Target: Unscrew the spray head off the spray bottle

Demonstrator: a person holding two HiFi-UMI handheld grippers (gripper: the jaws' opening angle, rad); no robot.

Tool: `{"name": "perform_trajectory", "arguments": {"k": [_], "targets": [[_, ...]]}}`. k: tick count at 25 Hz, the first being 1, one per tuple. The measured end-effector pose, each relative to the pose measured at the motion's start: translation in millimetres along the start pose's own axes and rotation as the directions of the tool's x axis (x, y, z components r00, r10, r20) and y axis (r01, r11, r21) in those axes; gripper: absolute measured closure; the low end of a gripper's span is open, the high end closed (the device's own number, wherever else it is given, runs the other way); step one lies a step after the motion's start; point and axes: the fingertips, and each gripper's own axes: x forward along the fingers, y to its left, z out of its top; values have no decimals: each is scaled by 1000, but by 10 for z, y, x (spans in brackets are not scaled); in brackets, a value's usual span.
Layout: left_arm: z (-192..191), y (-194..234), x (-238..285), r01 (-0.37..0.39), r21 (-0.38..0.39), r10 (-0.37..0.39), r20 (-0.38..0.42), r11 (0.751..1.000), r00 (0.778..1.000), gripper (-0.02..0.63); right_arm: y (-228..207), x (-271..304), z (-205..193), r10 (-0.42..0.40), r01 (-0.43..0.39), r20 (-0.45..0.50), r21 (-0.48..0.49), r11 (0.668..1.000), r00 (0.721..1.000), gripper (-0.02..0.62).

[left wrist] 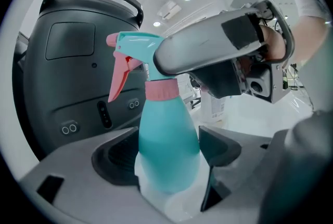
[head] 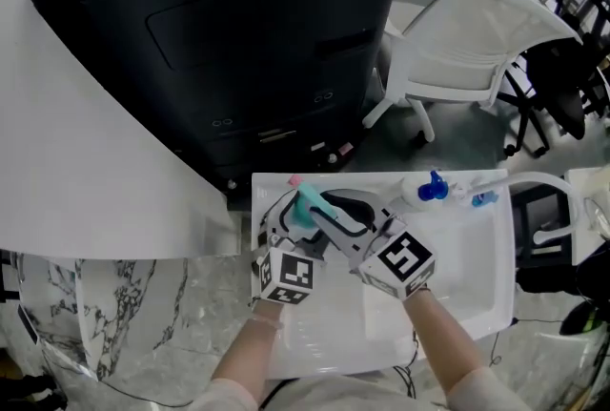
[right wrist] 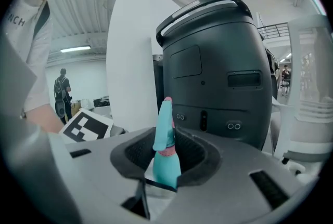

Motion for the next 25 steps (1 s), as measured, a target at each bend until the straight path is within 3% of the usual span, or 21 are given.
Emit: {"name": "perform_trajectory", "arguments": {"k": [4,10,12,14,16,18,21,25], "targets": [[-2,-10,-69,61,43,-62,12,997,998,245,45,-13,-15,27,-27,-18,-33,999,999,485],[-63,-88,-184,200,112,-200,-4,974,980,249,229,-18,-20,174,-181,-62,-124,976,983,499],[-68,-88,-193,216,118,-217,-3,969,976,249,222,-14,-23,190,-198,-72,-135,971,979,491],[-66,-75,-182,210,105,-211,0,972,977,249,168,-37,9,131,-137,-53,-145,980,990,475],[-62,-67,-178,196,93,-198,11,976,980,249,145,-147,121,42,-38,27,-135,990,999,424],[-58,-64,-180,187,90,-190,19,978,982,249,222,-319,245,-10,19,113,-80,997,993,437],[-60,-52,-183,187,83,-190,23,979,982,249,402,-436,147,4,-3,94,-8,1000,996,493],[-63,-51,-187,187,79,-189,20,979,982,249,384,-321,-10,-15,11,54,80,997,998,442]]}}
